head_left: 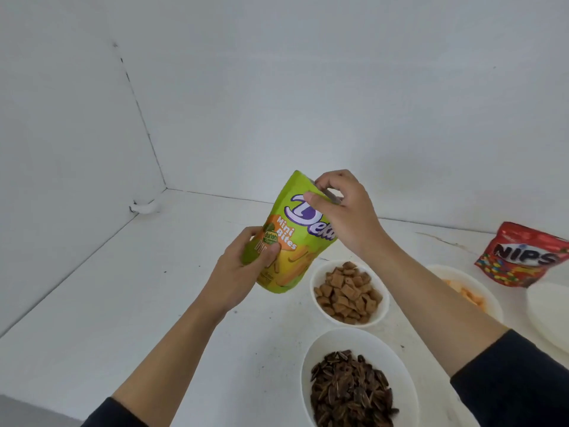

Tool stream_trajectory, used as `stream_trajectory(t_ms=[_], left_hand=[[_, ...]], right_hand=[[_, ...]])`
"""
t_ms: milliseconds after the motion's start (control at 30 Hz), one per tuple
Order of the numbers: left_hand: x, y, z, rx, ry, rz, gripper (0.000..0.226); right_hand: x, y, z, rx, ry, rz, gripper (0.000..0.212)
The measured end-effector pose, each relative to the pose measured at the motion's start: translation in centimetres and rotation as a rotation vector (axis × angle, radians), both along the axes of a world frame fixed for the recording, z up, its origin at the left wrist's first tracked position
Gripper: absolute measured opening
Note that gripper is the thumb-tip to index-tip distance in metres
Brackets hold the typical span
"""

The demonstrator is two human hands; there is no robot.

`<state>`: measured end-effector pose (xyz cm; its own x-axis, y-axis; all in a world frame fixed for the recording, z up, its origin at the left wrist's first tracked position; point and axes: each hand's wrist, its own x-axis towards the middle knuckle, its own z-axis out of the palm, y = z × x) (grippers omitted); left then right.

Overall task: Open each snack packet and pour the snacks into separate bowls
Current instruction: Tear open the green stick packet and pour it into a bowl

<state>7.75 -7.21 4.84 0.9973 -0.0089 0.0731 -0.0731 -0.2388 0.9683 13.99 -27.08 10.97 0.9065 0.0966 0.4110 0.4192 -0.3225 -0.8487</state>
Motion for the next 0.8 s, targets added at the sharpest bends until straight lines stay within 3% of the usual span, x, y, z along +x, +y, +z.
stream_trajectory(t_ms=[300,467,600,800], left_hand=[[-0.2,-9.9,2.5,-0.244,-0.133,0.025,0.044],[-1.3,-17.8,3.1,-0.356,-0.216,0.021,0.029],[-2.5,-24.9,3.0,-0.421,-0.170,0.003,0.009],[-3.8,-32.6,2.1,-0.536,-0.036,0.012,0.014]], right_hand=[[-2.1,-10.5,1.9,0.163,0.037,-0.151,0.023],[-3.8,-18.1,2.9,0.226,0.050,-0.222,0.024],[-5.5,-24.7,2.7,0.189,0.055,-0.247,0.024],[-7.8,-32.4,2.0,0.145,0.066,-0.219,0.014]])
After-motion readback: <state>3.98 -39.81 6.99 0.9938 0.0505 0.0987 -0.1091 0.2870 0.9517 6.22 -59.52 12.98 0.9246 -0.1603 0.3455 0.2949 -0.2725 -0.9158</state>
